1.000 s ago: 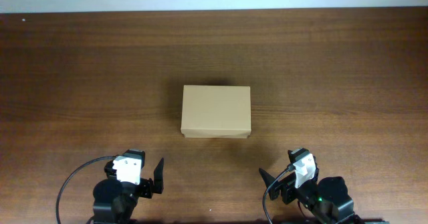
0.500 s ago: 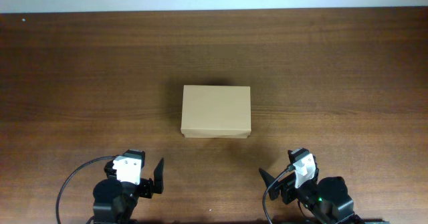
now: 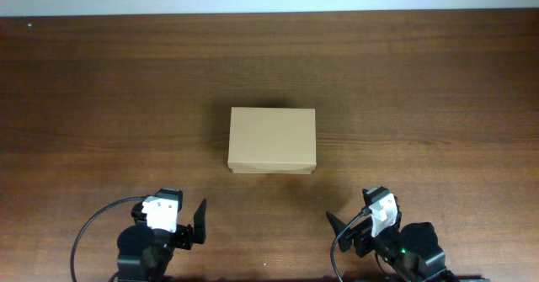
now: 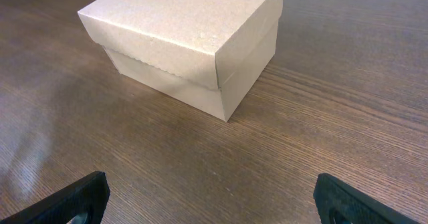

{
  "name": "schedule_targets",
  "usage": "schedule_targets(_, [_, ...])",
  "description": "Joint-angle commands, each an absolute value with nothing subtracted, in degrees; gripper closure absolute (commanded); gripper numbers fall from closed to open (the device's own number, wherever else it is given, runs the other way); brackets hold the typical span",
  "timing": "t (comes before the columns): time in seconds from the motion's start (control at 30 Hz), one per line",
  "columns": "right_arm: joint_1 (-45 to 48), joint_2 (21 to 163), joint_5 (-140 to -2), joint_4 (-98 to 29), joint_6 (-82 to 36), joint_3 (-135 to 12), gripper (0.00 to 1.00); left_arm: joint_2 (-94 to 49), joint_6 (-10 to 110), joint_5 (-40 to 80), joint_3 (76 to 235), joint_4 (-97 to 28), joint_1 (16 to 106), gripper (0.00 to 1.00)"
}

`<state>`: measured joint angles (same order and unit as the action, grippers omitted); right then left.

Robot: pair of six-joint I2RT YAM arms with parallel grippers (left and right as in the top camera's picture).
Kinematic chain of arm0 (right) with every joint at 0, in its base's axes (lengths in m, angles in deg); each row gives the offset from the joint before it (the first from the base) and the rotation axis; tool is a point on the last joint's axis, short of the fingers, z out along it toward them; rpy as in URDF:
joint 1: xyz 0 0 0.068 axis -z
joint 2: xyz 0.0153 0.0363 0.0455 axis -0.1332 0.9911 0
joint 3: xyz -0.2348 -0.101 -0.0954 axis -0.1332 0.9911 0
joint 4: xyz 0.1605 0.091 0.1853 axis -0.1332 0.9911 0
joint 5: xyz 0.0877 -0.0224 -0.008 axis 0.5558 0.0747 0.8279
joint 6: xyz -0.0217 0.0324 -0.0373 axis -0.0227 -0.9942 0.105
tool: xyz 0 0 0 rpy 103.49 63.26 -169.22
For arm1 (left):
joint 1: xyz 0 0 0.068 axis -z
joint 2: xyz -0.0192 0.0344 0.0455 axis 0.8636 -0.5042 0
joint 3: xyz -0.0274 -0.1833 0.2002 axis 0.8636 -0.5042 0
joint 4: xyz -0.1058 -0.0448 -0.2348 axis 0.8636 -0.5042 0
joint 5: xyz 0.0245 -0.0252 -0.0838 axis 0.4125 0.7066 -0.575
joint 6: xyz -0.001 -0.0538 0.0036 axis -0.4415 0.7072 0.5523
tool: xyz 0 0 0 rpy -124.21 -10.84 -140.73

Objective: Pack container

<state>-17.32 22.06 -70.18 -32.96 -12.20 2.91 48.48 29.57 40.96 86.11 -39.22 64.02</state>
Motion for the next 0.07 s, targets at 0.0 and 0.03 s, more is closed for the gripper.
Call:
schedule_targets(0.0, [-17.89,21.36,-71.09,-33.11,-12.22,3.35,0.01,49.02,29.72,41.39,85.76,-39.11,63.67,0.00])
schedule_targets(0.03, [-17.89,21.36,-71.09,-33.11,-12.22,3.35,0.01,49.02,29.72,41.39,85.76,-39.11,63.67,0.00])
